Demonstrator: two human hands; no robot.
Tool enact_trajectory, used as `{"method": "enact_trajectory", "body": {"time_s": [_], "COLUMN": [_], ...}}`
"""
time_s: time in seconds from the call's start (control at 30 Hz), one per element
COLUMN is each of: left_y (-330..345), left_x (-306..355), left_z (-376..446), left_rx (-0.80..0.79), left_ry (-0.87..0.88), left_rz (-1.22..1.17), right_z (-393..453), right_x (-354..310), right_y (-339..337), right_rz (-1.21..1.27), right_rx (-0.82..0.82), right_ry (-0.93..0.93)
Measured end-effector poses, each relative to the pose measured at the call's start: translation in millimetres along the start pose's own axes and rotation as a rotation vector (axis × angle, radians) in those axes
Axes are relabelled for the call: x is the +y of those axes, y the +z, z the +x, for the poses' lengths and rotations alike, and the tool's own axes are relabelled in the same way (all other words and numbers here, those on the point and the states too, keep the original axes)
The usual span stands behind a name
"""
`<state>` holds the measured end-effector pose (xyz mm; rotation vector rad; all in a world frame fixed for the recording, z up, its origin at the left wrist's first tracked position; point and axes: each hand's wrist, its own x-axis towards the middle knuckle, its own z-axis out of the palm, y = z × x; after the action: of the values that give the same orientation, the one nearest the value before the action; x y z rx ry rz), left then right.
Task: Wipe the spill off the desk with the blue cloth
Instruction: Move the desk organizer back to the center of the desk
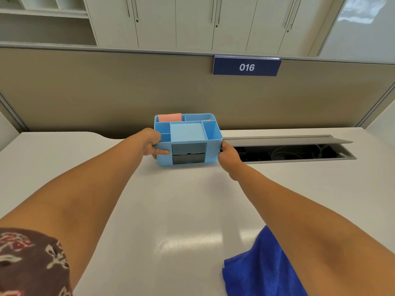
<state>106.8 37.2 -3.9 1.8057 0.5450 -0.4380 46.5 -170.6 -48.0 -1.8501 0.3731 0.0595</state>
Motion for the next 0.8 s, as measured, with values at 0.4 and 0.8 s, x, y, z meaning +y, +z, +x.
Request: {"method": "enact_trajectory", "body": {"time_s": [0.4,0.8], "left_y": [1.7,7.8], "left_x": [-0.2,-8.6], "left_z": [-3.5,-28.8], "left_rx": [0.032,0.118], "left_ry": [0.042,0.105], "left_rz": [-0.125,-0.184], "right_z": [-4.0,-9.1], "right_x": [-2.7,-5.4], "right_y": [-2.3,-5.9], "right_rz": [-0.031,-0.103], "right_rx": [0.006,0.004], "right_ry": [-0.021,-0.055]}}
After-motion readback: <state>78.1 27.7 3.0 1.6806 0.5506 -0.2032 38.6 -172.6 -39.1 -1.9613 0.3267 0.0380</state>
